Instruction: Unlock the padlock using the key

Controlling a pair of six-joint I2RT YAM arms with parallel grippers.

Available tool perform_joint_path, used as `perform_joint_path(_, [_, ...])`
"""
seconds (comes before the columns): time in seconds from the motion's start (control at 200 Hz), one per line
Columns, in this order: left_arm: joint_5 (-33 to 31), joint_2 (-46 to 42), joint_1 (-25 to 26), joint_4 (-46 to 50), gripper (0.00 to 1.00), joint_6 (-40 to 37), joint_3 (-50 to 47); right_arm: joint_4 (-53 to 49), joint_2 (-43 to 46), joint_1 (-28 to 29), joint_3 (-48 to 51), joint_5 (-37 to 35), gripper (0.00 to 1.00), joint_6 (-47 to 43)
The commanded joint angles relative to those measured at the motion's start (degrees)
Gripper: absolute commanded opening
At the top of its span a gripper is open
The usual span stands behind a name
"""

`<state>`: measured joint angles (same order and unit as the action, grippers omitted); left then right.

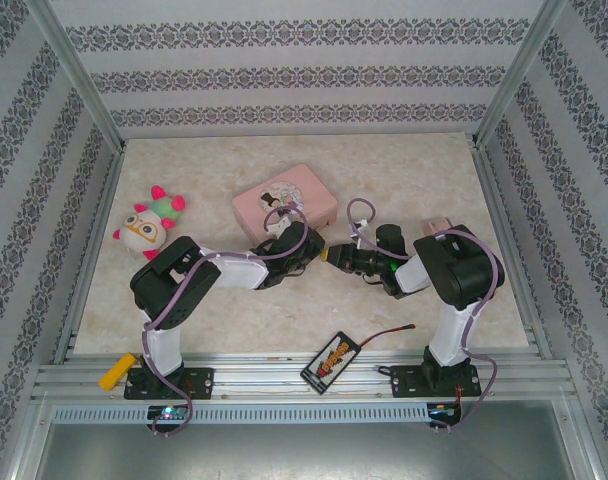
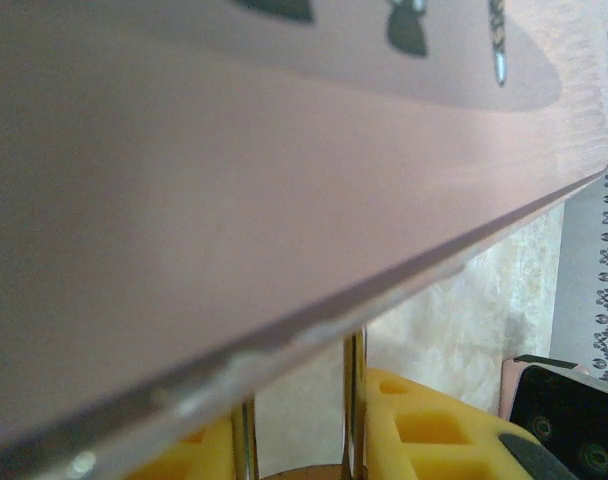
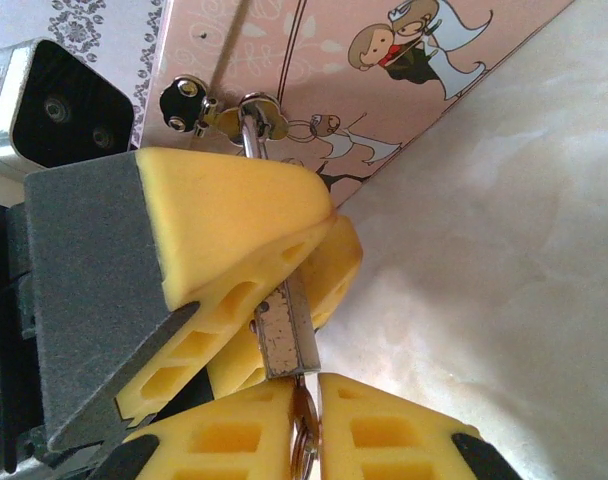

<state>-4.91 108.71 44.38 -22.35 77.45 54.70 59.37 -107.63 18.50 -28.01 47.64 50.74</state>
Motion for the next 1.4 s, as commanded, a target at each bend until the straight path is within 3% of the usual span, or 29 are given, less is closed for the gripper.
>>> perform_joint_path(0.0, [8.8,0.9,1.8,-2.6,0.0,4.3,-0.8,4.6,-0.9,-0.4,-3.1,-6.1,0.13,-0.1])
perform_joint_path(0.145, [8.7,0.8,1.9,-2.7,0.0,4.4,-0.8,4.0,-1.6,0.0,-4.0,-6.2,0.14,0.9])
perform_joint_path(0.335, [6.9,-0.3,1.8,-2.9,0.0,4.6,-2.1,3.1,-0.6,-0.3,-3.1,-6.6,0.26,0.9])
perform_joint_path(0.52, [4.6,-1.0,1.5,-3.2,0.0,5.2,-3.1,0.8,1.6,-0.9,-1.2,-6.7,0.32,-0.4])
perform_joint_path(0.56, [4.3,-0.9,1.4,-3.4,0.0,5.3,-3.3,0.3,2.3,-1.1,-0.5,-7.1,0.38,-0.8])
perform_joint_path(0.77, [3.9,-0.6,1.4,-3.9,0.0,6.0,-3.6,-1.2,5.0,-2.5,2.9,-8.3,0.44,-1.9])
perform_joint_path(0.85, [3.7,-0.7,1.4,-4.5,0.0,6.3,-4.1,-1.3,5.8,-2.9,3.8,-7.9,0.44,-2.0])
perform_joint_path(1.084, [3.8,-0.6,1.5,-5.3,0.0,6.3,-4.5,-1.5,10.2,-2.7,5.8,-6.8,0.31,-1.0])
perform_joint_path(1.394, [4.2,-0.1,1.5,-6.1,0.0,6.2,-4.5,-3.5,10.9,0.8,5.6,-8.1,0.29,-1.1])
